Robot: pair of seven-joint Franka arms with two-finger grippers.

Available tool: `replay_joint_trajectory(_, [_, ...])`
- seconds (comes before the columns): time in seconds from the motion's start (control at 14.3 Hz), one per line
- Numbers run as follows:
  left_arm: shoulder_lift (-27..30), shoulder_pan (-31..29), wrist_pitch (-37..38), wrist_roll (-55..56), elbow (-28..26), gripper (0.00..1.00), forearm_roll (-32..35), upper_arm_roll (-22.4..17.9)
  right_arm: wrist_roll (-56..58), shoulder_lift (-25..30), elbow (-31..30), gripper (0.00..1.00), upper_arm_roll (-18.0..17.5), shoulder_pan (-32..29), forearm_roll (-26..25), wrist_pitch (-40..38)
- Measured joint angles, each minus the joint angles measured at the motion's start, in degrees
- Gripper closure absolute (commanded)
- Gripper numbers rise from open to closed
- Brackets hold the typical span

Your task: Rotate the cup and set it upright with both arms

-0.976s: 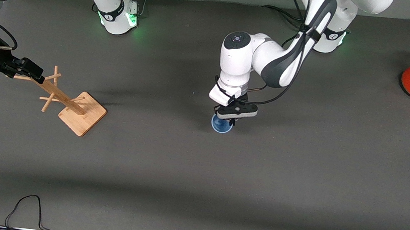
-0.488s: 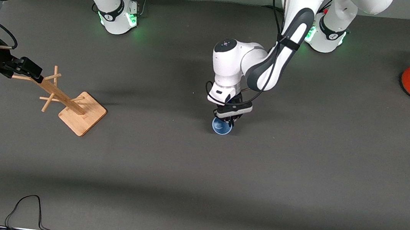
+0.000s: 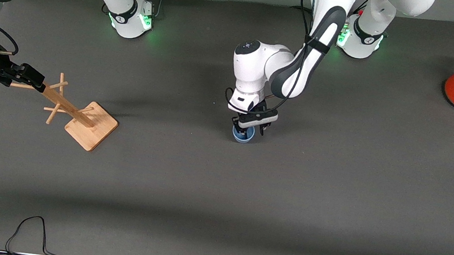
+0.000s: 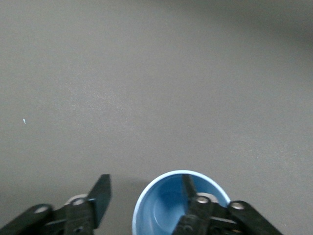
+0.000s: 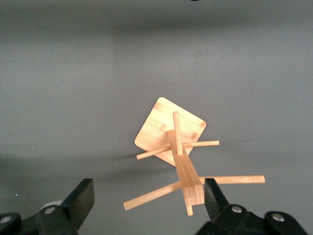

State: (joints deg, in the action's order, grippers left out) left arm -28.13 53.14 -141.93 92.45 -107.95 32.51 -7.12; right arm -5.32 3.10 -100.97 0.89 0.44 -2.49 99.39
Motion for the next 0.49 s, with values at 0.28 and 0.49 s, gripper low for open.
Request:
replay_joint_trajectory(0.28, [2.5, 0.1, 2.7, -0.1, 0.6, 0.0, -0.7, 0.0, 0.2, 0.0, 0.0, 0.0, 0.1, 0.0, 0.0, 0.6])
replay_joint_trajectory(0.49, [4.5, -0.1, 8.6, -5.9, 3.3, 0.0, -6.6, -0.1, 0.2, 0.1, 0.1, 0.0, 0.2, 0.0, 0.0, 0.9])
